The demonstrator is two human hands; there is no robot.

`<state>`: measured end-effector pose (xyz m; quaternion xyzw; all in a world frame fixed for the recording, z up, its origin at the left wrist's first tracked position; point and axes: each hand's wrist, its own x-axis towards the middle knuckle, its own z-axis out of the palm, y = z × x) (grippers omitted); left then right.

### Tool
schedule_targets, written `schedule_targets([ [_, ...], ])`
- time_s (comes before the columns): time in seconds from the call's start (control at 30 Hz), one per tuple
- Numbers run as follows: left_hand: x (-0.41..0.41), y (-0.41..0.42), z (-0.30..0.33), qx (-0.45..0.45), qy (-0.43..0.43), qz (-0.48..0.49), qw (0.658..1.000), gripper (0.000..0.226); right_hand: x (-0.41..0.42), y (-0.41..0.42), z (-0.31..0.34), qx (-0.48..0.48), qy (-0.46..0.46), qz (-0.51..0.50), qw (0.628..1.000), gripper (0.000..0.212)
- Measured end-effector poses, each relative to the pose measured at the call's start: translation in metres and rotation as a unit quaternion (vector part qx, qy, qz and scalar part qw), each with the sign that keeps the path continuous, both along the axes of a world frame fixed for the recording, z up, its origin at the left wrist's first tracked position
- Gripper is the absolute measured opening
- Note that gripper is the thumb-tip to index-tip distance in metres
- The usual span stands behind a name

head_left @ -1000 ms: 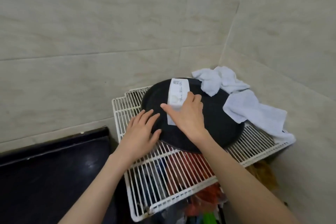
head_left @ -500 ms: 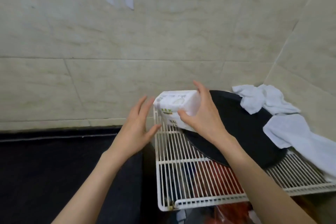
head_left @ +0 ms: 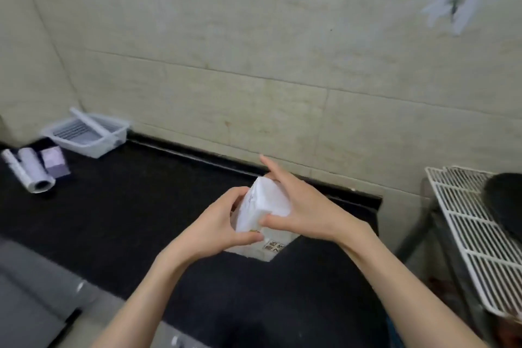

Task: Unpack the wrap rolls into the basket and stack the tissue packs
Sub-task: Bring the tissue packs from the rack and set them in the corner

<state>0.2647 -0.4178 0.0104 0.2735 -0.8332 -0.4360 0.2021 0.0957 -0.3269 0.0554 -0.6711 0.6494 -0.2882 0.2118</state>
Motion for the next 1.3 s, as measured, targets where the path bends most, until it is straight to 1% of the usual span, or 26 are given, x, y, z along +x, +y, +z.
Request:
schedule_targets([
  [0.07, 0.06, -0.019, -0.009, 0.041, 0.024, 0.054, 0.997, 0.063, 0.051, -0.033, -0.009, -0.012, 0.005, 0.014, 1.0, 0.092],
  [0.13, 0.119, -0.037, -0.018, 0.08, 0.055, 0.13, 0.987, 0.06, 0.097, -0.061, -0.019, -0.017, -0.019, 0.02, 0.999, 0.093],
  [0.23, 0.197, -0.06, -0.028, 0.151, 0.114, 0.24, 0.952, 0.055, 0.159, -0.1, -0.04, 0.003, -0.09, 0.03, 0.995, 0.099],
  [0.37, 0.28, -0.088, -0.035, 0.225, 0.198, 0.327, 0.896, 0.061, 0.236, -0.153, -0.072, 0.067, -0.139, 0.076, 0.985, 0.1],
  [0.43, 0.313, -0.101, -0.04, 0.249, 0.229, 0.35, 0.874, 0.058, 0.271, -0.176, -0.086, 0.105, -0.162, 0.105, 0.975, 0.094],
  [0.47, 0.328, -0.107, -0.043, 0.262, 0.241, 0.356, 0.864, 0.058, 0.288, -0.186, -0.091, 0.124, -0.178, 0.124, 0.968, 0.086],
  [0.53, 0.355, -0.123, -0.049, 0.283, 0.258, 0.366, 0.848, 0.058, 0.319, -0.21, -0.1, 0.144, -0.219, 0.159, 0.952, 0.06],
  [0.57, 0.367, -0.133, -0.052, 0.291, 0.266, 0.374, 0.84, 0.06, 0.333, -0.223, -0.102, 0.149, -0.238, 0.169, 0.945, 0.05],
  [0.6, 0.379, -0.144, -0.055, 0.297, 0.273, 0.381, 0.832, 0.062, 0.347, -0.238, -0.103, 0.153, -0.258, 0.171, 0.939, 0.047],
  [0.67, 0.404, -0.172, -0.062, 0.313, 0.285, 0.389, 0.818, 0.06, 0.374, -0.273, -0.108, 0.159, -0.305, 0.162, 0.925, 0.046],
  [0.8, 0.453, -0.247, -0.074, 0.358, 0.306, 0.398, 0.787, 0.048, 0.43, -0.363, -0.119, 0.175, -0.403, 0.135, 0.888, 0.049],
  [0.87, 0.476, -0.288, -0.078, 0.387, 0.328, 0.416, 0.755, 0.044, 0.458, -0.41, -0.12, 0.185, -0.427, 0.125, 0.876, 0.046],
  [0.97, 0.509, -0.345, -0.078, 0.435, 0.37, 0.439, 0.694, 0.038, 0.495, -0.476, -0.118, 0.211, -0.431, 0.128, 0.868, 0.047],
  [1.07, 0.538, -0.393, -0.081, 0.457, 0.39, 0.465, 0.65, 0.045, 0.528, -0.529, -0.115, 0.23, -0.422, 0.132, 0.867, 0.052],
  [1.17, 0.559, -0.432, -0.088, 0.466, 0.406, 0.478, 0.624, 0.044, 0.556, -0.573, -0.118, 0.238, -0.4, 0.128, 0.876, 0.054],
  [1.23, 0.571, -0.456, -0.098, 0.467, 0.415, 0.485, 0.612, 0.037, 0.572, -0.601, -0.125, 0.234, -0.37, 0.124, 0.89, 0.054],
  [1.3, 0.583, -0.484, -0.109, 0.472, 0.426, 0.496, 0.591, 0.028, 0.587, -0.631, -0.134, 0.231, -0.342, 0.116, 0.903, 0.051],
])
